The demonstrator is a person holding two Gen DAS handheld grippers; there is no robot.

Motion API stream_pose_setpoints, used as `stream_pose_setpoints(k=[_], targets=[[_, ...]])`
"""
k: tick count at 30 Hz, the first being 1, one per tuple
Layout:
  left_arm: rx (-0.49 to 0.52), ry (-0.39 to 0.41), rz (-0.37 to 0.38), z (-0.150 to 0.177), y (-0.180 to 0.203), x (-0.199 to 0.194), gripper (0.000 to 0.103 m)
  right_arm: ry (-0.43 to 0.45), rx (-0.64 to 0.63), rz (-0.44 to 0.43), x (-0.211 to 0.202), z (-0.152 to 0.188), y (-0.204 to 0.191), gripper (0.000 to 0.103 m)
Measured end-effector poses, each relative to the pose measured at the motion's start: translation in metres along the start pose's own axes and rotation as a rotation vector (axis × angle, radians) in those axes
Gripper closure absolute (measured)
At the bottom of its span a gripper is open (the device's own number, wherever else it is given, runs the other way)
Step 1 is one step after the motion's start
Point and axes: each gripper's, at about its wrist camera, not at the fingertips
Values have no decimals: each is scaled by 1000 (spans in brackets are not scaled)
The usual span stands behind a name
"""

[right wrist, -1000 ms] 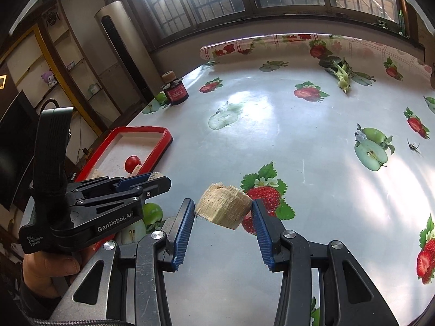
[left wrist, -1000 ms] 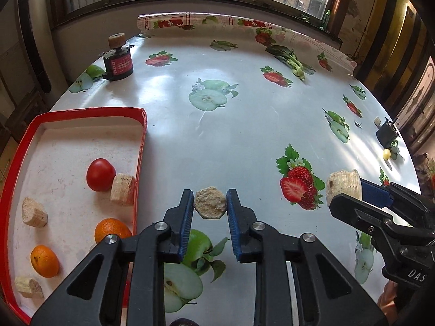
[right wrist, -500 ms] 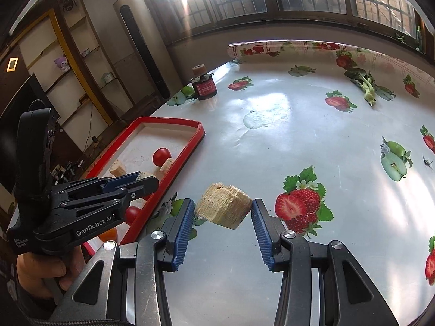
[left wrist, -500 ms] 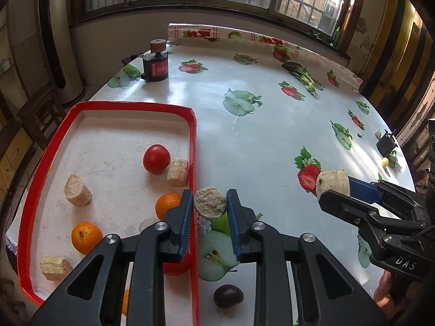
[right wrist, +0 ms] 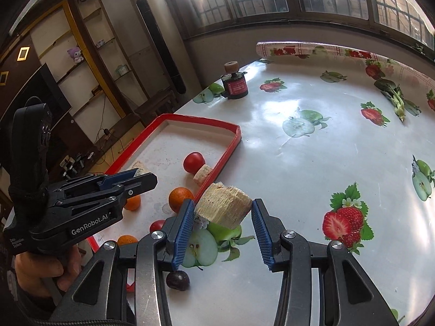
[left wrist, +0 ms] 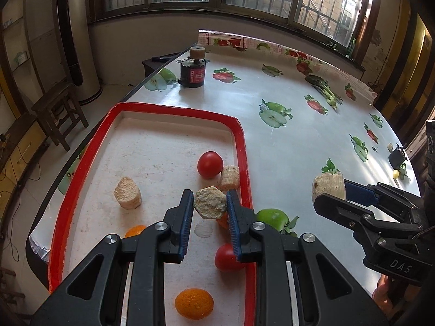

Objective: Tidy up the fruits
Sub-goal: 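Carry the cork disc and porous block into the red tray and release both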

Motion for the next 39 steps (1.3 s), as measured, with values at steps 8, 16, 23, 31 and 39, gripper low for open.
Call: stream_pose_setpoints(k=[8, 16, 23, 31, 39], targets=[[-28, 6, -17, -4, -19, 0, 81, -15, -25, -24, 18, -10, -16, 59], [-45, 8, -30, -7, -32, 2, 81, -23, -46, -35, 29, -18, -26, 59], [-56, 6, -39, -16, -44, 6, 81, -34, -54, -46, 43, -27, -29, 59], [-78, -1, -69, -51, -65, 24, 81, -36, -56, -64, 67, -58, -33, 59], [-108, -73, -123, -65, -82, 66, 81, -96, -53, -46, 129, -89, -38, 59]])
Point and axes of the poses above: each gripper's, at about its wrist camera, not at the fingertips, and x roughly the way its jaws point, y to its right, z to its underside, and after that the axes turned 3 degrees about -x, right-handed
